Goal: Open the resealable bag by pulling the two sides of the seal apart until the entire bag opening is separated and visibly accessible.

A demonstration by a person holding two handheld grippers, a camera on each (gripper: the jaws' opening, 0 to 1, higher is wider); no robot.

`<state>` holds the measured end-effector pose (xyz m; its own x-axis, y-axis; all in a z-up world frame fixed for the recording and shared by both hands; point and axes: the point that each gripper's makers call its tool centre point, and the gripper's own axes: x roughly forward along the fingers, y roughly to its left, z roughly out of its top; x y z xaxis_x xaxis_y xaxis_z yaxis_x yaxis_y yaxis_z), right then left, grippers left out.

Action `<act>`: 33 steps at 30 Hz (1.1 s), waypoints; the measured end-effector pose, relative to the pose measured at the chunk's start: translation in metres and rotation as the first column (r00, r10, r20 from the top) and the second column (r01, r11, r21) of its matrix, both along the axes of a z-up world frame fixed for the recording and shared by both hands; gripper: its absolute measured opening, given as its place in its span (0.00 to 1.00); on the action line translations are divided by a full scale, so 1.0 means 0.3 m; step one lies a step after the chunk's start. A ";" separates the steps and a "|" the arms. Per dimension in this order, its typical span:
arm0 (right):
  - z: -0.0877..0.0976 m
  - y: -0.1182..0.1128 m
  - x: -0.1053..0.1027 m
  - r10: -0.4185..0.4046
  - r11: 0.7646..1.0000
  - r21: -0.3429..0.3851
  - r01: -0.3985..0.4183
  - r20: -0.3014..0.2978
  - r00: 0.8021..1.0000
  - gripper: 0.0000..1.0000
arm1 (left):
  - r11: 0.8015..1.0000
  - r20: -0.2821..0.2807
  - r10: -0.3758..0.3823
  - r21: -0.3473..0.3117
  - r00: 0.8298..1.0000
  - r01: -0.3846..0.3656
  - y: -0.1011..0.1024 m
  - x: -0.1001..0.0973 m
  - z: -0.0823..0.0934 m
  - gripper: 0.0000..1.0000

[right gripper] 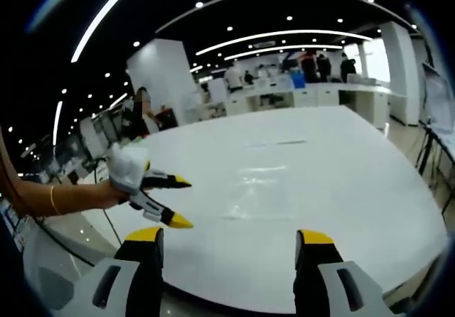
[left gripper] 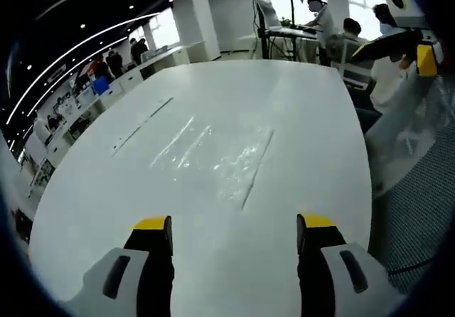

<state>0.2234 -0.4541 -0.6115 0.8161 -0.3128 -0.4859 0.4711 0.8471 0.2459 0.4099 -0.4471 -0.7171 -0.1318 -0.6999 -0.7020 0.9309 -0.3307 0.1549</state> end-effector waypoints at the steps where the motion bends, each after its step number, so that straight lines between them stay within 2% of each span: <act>1: 0.000 0.001 0.000 0.001 1.000 -0.002 -0.001 -0.001 1.000 0.74 | 1.000 0.005 -0.003 0.002 1.000 0.003 -0.005 0.002 -0.005 0.70; 5: -0.001 0.001 0.000 0.002 1.000 0.000 -0.002 -0.001 1.000 0.74 | 1.000 0.029 -0.011 0.021 1.000 0.011 -0.019 0.010 -0.024 0.69; 18: -0.012 -0.001 -0.005 -0.003 1.000 0.012 0.003 -0.011 1.000 0.73 | 0.997 0.048 -0.064 0.051 0.997 0.062 -0.068 0.003 -0.060 0.66; 25: -0.014 0.001 -0.005 -0.006 1.000 0.015 0.006 -0.013 1.000 0.73 | 0.991 0.093 -0.118 0.079 0.989 0.111 -0.089 -0.007 -0.091 0.63; 33: -0.018 0.002 -0.007 -0.003 1.000 0.017 0.004 -0.018 1.000 0.72 | 0.984 0.103 -0.166 0.088 0.981 0.157 -0.116 -0.032 -0.111 0.59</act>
